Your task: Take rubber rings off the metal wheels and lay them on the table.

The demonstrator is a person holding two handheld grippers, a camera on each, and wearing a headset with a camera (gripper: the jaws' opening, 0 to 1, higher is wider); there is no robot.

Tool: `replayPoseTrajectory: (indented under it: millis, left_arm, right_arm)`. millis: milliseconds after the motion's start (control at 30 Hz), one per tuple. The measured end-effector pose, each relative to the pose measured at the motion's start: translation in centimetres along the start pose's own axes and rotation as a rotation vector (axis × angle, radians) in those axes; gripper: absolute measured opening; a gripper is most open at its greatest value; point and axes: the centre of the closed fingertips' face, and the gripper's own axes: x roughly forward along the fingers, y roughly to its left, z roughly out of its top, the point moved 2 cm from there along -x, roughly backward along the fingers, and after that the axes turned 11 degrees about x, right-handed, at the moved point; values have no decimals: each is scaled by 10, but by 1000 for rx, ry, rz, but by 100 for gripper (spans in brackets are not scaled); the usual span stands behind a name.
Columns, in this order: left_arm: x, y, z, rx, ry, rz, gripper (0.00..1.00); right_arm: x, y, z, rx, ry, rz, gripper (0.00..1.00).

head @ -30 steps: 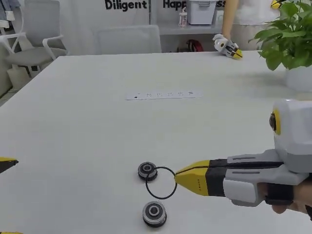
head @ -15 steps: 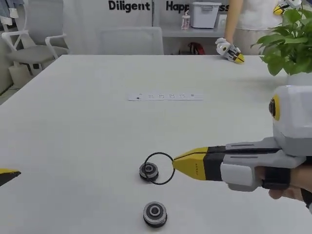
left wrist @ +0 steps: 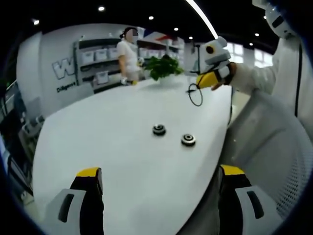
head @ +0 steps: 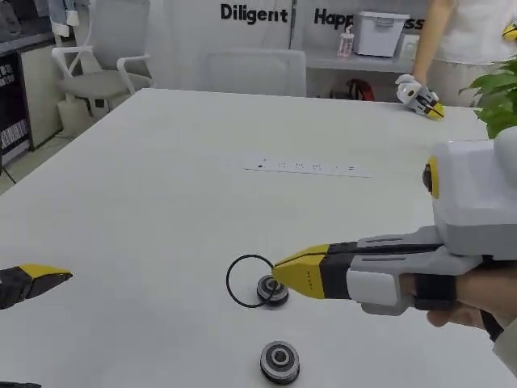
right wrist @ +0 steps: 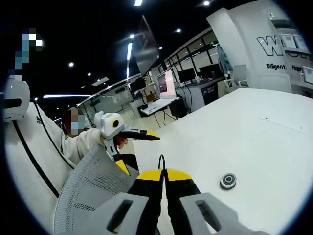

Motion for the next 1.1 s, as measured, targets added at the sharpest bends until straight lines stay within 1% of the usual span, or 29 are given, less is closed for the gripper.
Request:
replayPoseTrajectory:
  millis: [133, 333, 433, 567, 700, 767, 800, 900, 1100]
  left_arm:
    - [1, -1, -2, -1, 12, -3, 100]
    - [3, -4, -3, 7, 28, -14, 100]
    - [3, -3, -3, 7, 29, -18, 100]
    - [6, -3, -5, 11, 32, -26, 100]
    - [10, -4, -9, 22, 50, -48, 100]
    - [12, -5, -12, 25, 65, -67, 100]
    - [13, -5, -14, 35, 80, -77, 100]
    - [16, -5, -16, 54, 95, -94, 100]
    - [21, -4, -17, 71, 104, -123, 100]
  right_arm:
    - [6, 0, -2, -6, 31, 15, 0]
    - [21, -5, -11, -3, 82, 32, 0]
    - [28, -7, -15, 3, 102, 41, 0]
    - [36, -9, -23, -2, 141, 51, 0]
    - [45, -10, -31, -7, 178, 58, 0]
    - [49, -10, -35, -7, 196, 61, 0]
    - [51, -11, -38, -9, 206, 62, 0]
    - [57, -14, -44, -13, 231, 59, 0]
    - [65, -24, -54, -4, 262, 44, 0]
